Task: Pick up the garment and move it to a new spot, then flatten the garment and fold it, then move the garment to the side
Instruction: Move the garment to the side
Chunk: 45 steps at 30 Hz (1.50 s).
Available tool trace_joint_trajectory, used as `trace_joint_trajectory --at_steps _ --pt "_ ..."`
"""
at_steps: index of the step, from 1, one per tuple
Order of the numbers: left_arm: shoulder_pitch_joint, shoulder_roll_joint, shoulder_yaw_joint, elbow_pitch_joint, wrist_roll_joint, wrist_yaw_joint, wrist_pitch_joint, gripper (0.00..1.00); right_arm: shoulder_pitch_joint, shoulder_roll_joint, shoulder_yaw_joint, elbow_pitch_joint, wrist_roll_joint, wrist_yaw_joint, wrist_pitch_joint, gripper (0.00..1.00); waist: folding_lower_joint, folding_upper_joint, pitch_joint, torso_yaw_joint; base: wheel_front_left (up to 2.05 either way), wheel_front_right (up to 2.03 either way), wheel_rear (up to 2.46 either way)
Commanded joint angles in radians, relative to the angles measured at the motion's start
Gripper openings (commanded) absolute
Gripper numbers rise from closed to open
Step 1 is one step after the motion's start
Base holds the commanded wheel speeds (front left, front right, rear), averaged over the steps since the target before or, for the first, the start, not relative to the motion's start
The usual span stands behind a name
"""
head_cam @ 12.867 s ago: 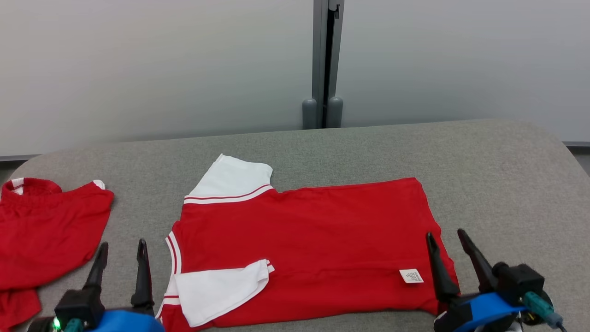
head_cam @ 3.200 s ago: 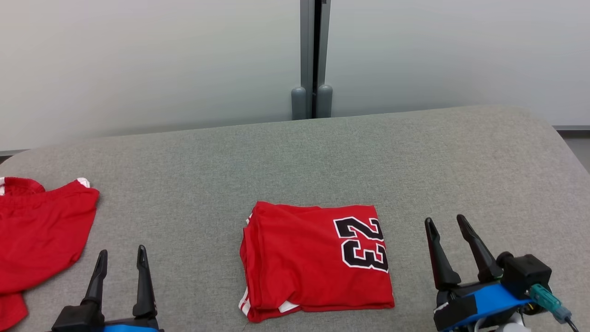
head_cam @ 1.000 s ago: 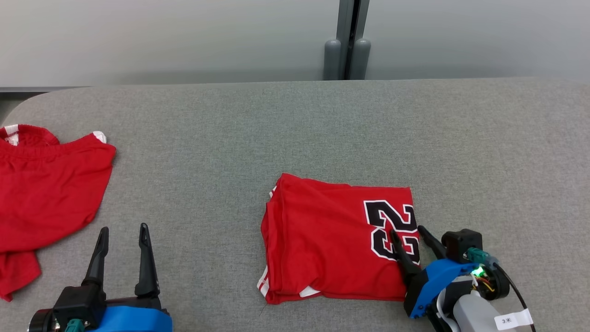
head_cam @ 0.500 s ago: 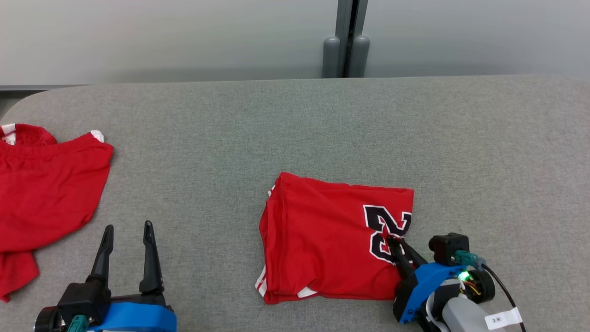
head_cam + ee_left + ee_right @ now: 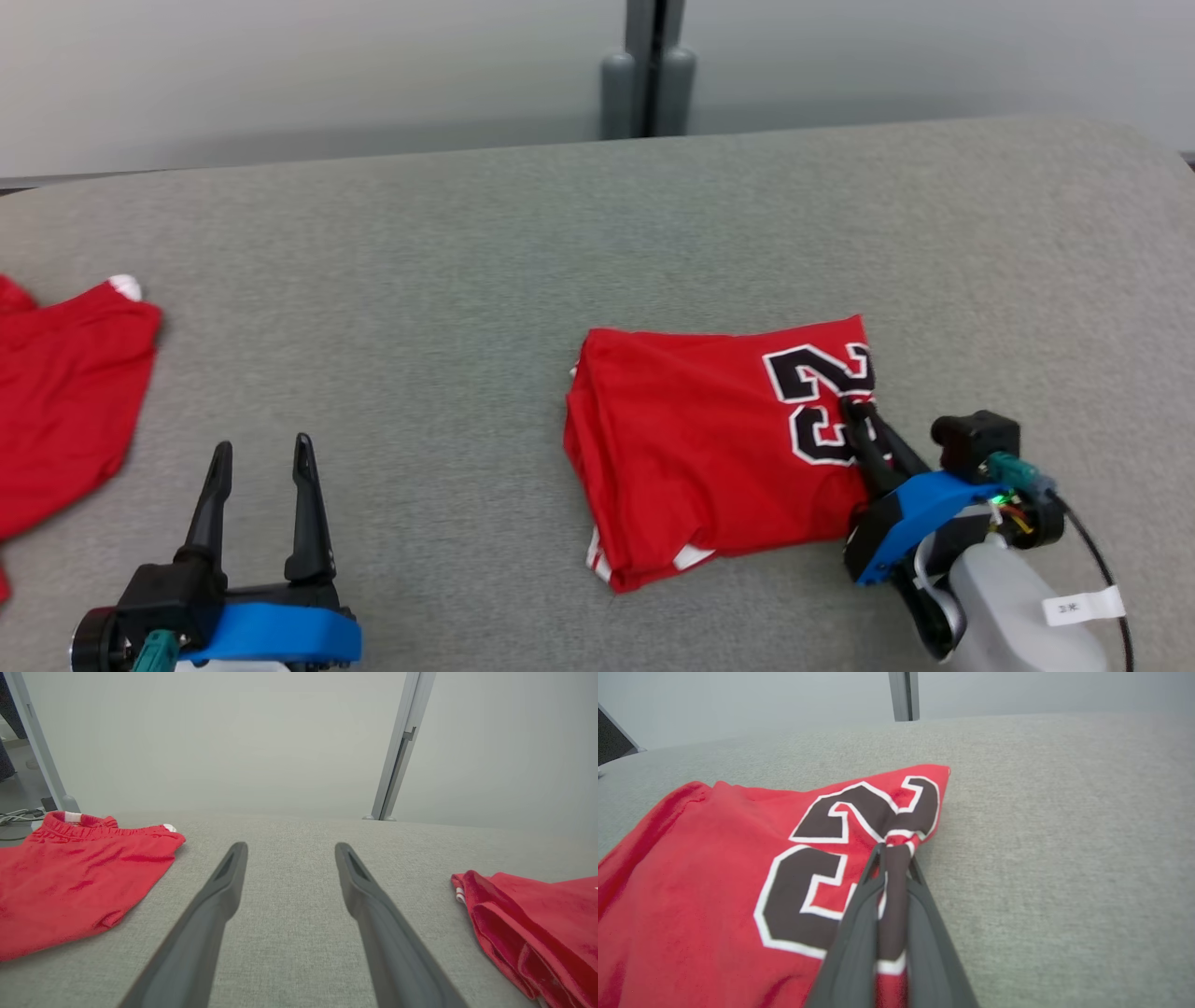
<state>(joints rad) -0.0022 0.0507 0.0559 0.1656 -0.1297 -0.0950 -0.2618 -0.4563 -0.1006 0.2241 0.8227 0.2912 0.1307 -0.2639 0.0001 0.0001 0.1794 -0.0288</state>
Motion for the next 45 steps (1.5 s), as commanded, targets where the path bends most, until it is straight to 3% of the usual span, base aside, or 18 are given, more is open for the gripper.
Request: trace_joint_trajectory --at_steps 1,12,18,24,30,45 --pt "-0.021 0.0 -0.001 -0.006 0.007 -0.001 -0.004 1.0 0.005 -0.016 -0.012 -0.011 -0.004 0.0 -0.001 0.0 -0.0001 -0.0001 0.004 -0.012 0.0 0.0 0.0" --pt "-0.076 0.0 -0.001 -0.031 0.036 -0.013 -0.004 1.0 0.022 -0.055 -0.108 -0.096 -0.028 0.0 -0.001 0.0 -0.0001 -0.0001 0.074 -0.175 0.0 0.0 0.0" --pt "-0.094 0.001 0.005 -0.033 0.051 -0.02 -0.004 1.0 0.028 -0.057 -0.128 -0.117 -0.035 0.0 -0.001 0.0 -0.0001 -0.0001 0.088 -0.219 0.0 0.0 0.0" --pt "-0.109 0.001 0.005 -0.043 0.057 -0.026 -0.004 1.0 -0.038 -0.066 -0.093 -0.136 -0.058 0.0 -0.001 0.0 -0.0001 -0.0001 0.11 -0.216 0.0 0.0 0.0" --pt "-0.141 0.01 0.011 -0.071 0.064 -0.029 -0.004 1.0 -0.211 -0.107 -0.048 -0.119 -0.085 0.0 -0.001 0.0 -0.0001 -0.0001 0.184 -0.193 0.0 0.0 0.0" --pt "-0.294 0.038 -0.019 -0.147 0.077 -0.035 -0.003 1.0 -0.696 -0.387 -0.072 0.203 -0.081 0.0 -0.002 0.0 -0.0001 -0.0001 0.439 -0.104 0.0 0.0 0.0"
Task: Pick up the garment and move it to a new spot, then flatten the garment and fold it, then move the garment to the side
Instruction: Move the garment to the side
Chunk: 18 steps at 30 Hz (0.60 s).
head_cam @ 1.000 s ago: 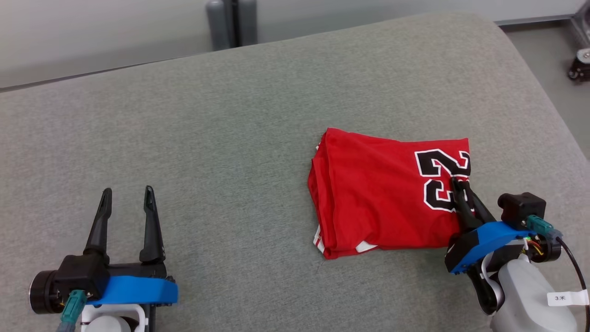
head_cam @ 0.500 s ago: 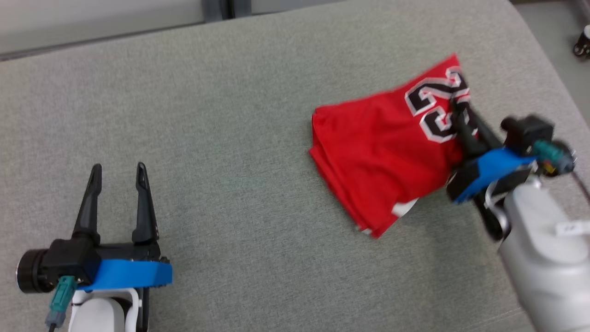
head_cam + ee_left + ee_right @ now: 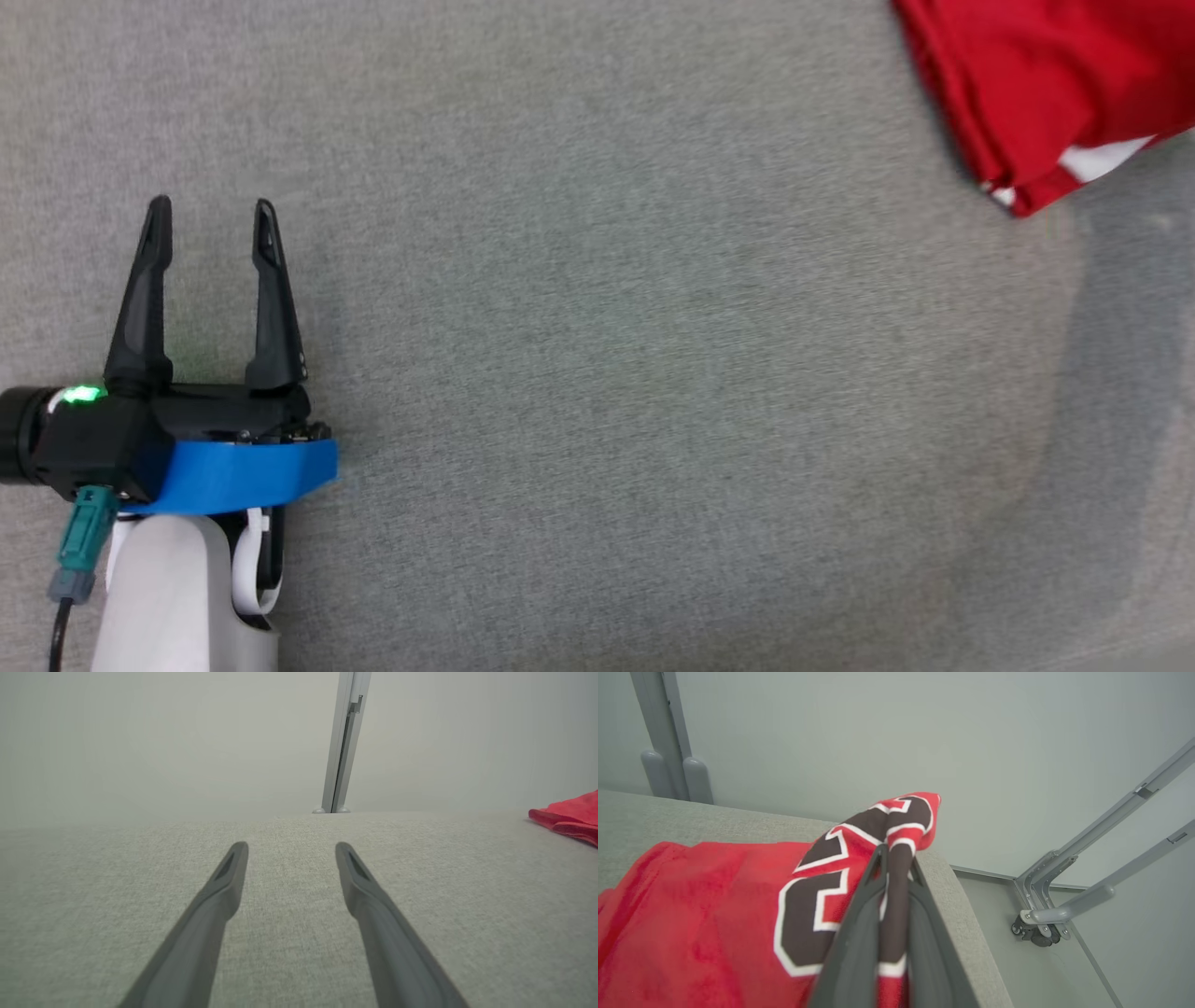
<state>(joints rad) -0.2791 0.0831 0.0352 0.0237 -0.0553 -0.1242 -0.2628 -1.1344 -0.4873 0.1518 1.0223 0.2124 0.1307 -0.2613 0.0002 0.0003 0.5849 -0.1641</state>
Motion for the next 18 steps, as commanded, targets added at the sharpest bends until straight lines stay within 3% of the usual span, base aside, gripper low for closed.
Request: trace_joint_trajectory --at_steps 1,5,18 --pt "-0.023 0.008 0.003 -0.011 0.001 -0.006 -0.003 1.0 -0.037 -0.015 -0.003 0.019 -0.002 0.0 -0.005 0.0 -0.0002 -0.0003 0.045 0.034 0.0 0.0 0.0" --pt "-0.03 0.019 0.014 -0.028 0.004 -0.007 -0.001 1.0 -0.093 -0.048 -0.004 0.094 -0.021 0.0 -0.004 0.0 -0.0002 -0.0003 0.075 0.035 0.0 0.0 0.0" --pt "-0.028 0.019 0.029 -0.063 0.013 -0.003 0.0 1.0 -0.173 -0.051 -0.084 0.246 -0.101 0.0 0.0 0.0 -0.0002 -0.0003 0.098 0.025 0.0 0.0 0.0"
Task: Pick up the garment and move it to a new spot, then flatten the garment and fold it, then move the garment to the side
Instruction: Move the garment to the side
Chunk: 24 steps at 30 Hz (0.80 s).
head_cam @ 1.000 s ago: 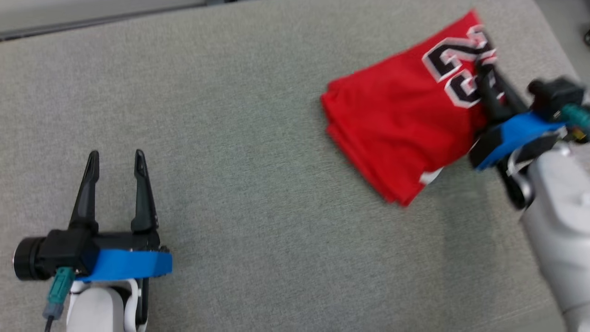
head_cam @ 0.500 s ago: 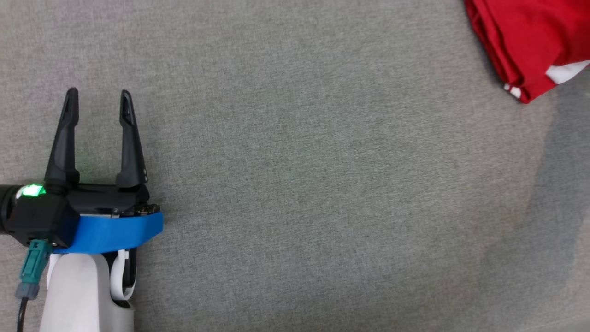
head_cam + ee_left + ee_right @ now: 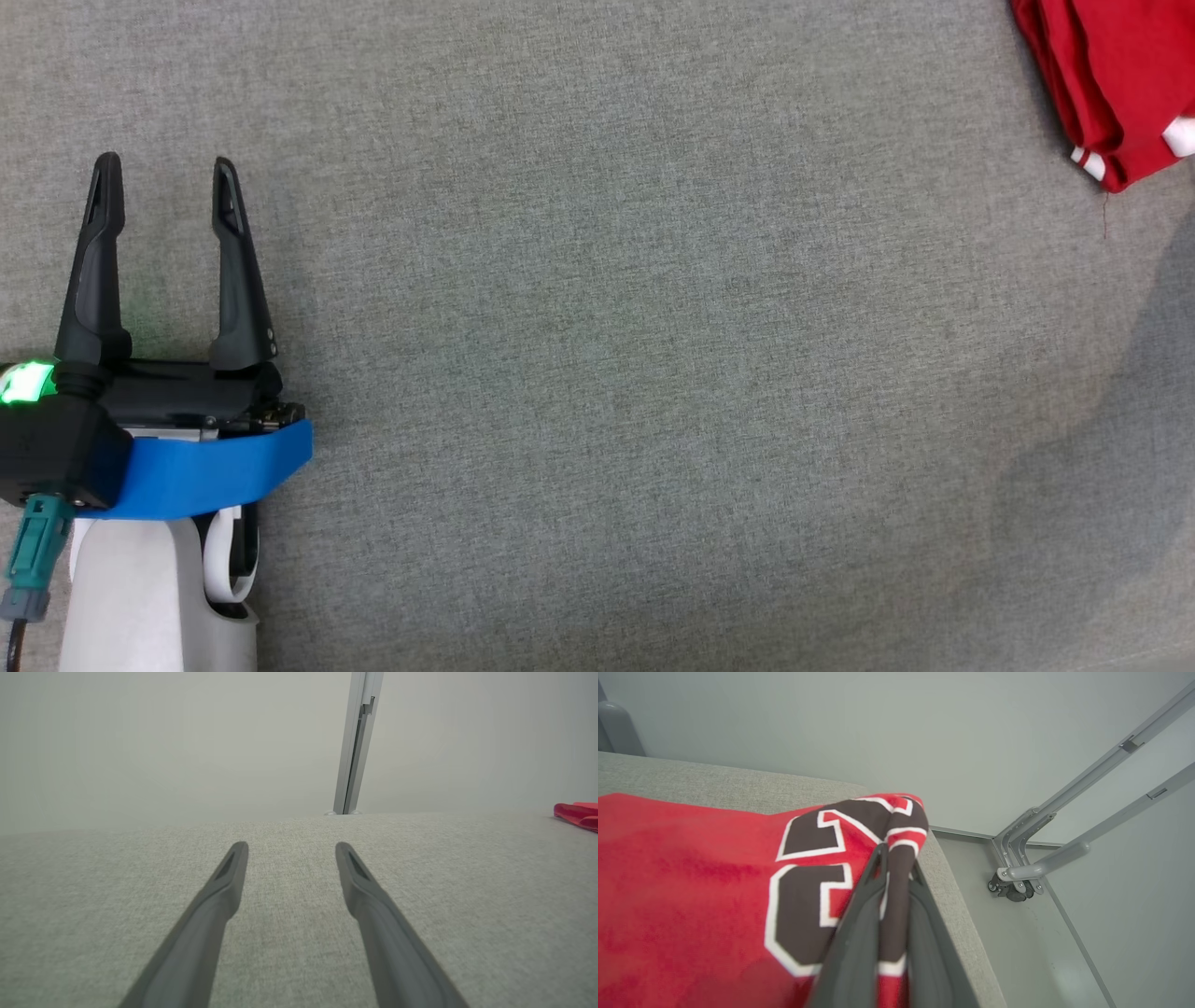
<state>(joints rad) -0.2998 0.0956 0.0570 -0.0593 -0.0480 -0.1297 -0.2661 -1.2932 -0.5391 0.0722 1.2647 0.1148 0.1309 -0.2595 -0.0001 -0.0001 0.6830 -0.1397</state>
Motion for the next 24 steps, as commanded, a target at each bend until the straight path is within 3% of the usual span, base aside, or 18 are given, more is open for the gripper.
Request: trace_joint_trajectory --at_steps 1,2,3,7,13,16,24 --pt "-0.008 0.006 0.007 0.021 0.006 0.002 0.003 1.0 -0.016 0.002 -0.012 0.006 -0.01 0.0 -0.002 0.02 0.0001 0.0001 0.0 0.0 0.0 0.0 0.0" --pt "-0.008 0.006 0.008 0.022 0.006 0.002 0.003 1.0 -0.017 0.002 -0.018 0.007 -0.02 0.0 -0.003 0.4 0.0001 0.0001 0.0 0.0 0.0 0.0 0.0" --pt "-0.009 0.006 0.008 0.024 0.006 0.002 0.003 1.0 -0.016 0.003 -0.024 0.008 -0.028 0.0 -0.004 1.0 0.0001 0.0001 -0.001 0.002 0.0 0.0 0.0" --pt "0.0 0.004 0.012 0.033 0.003 0.002 0.003 1.0 0.001 0.01 -0.052 -0.005 -0.059 0.0 -0.006 1.0 0.0001 0.0001 -0.024 0.004 0.0 0.0 0.0" --pt "0.027 -0.009 0.017 0.047 -0.008 0.002 0.002 1.0 0.07 0.052 -0.079 -0.122 -0.093 0.0 -0.006 1.0 0.0001 0.0001 -0.096 0.004 0.0 0.0 0.0" --pt "0.052 -0.016 0.023 0.065 -0.015 0.003 0.002 1.0 0.132 0.102 -0.083 -0.228 -0.09 0.0 -0.006 1.0 0.0001 0.0001 -0.155 0.003 0.0 0.0 0.0" --pt "0.138 -0.031 0.046 0.116 -0.03 0.005 0.002 1.0 0.343 0.226 0.02 -0.491 -0.036 0.0 -0.006 1.0 0.0001 0.0001 -0.322 0.022 0.0 0.0 0.0"
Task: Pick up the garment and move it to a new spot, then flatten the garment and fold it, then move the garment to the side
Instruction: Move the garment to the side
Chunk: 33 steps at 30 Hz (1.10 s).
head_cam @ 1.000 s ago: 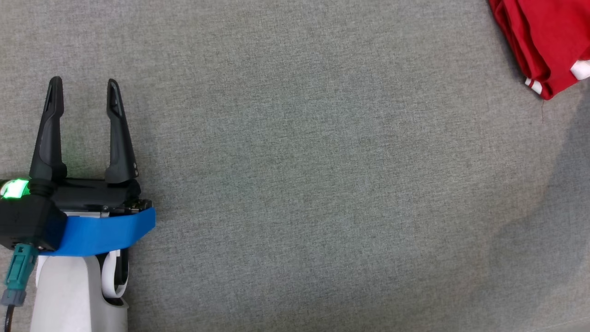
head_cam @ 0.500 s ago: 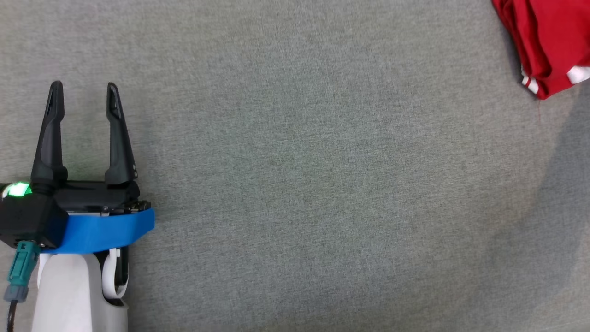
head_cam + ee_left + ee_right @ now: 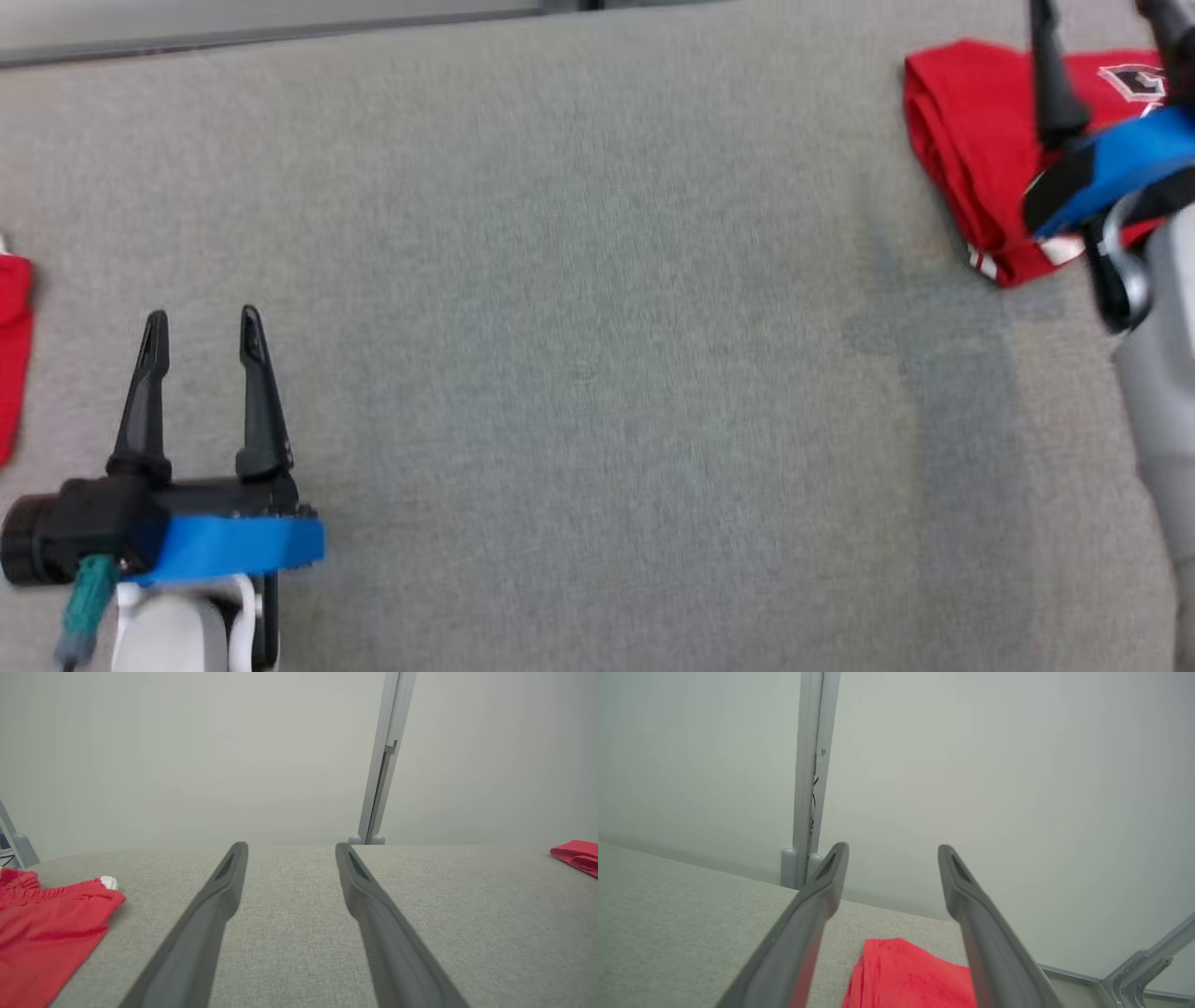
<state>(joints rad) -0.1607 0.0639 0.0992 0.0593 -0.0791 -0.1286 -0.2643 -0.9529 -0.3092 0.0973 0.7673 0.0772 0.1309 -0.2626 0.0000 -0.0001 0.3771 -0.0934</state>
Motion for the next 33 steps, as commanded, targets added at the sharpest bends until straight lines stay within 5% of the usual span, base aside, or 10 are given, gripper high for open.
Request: trace_joint_trajectory --at_steps 1,14,33 --pt "0.011 -0.001 0.005 0.004 -0.001 0.004 0.0 1.0 0.033 0.009 0.011 -0.016 0.012 0.0 -0.003 1.0 0.0 0.0001 -0.039 -0.018 0.0 0.0 0.0" --pt "0.158 -0.012 0.019 0.073 -0.026 0.01 0.0 1.0 0.365 0.131 0.123 -0.171 0.143 0.0 -0.003 1.0 0.0 0.0001 -0.261 0.032 0.0 0.0 0.0" --pt "0.246 -0.014 0.004 0.11 -0.039 0.016 0.0 1.0 0.779 0.198 0.004 -0.381 0.143 0.0 -0.003 1.0 0.0 0.0001 -0.384 0.064 0.0 0.0 0.0"
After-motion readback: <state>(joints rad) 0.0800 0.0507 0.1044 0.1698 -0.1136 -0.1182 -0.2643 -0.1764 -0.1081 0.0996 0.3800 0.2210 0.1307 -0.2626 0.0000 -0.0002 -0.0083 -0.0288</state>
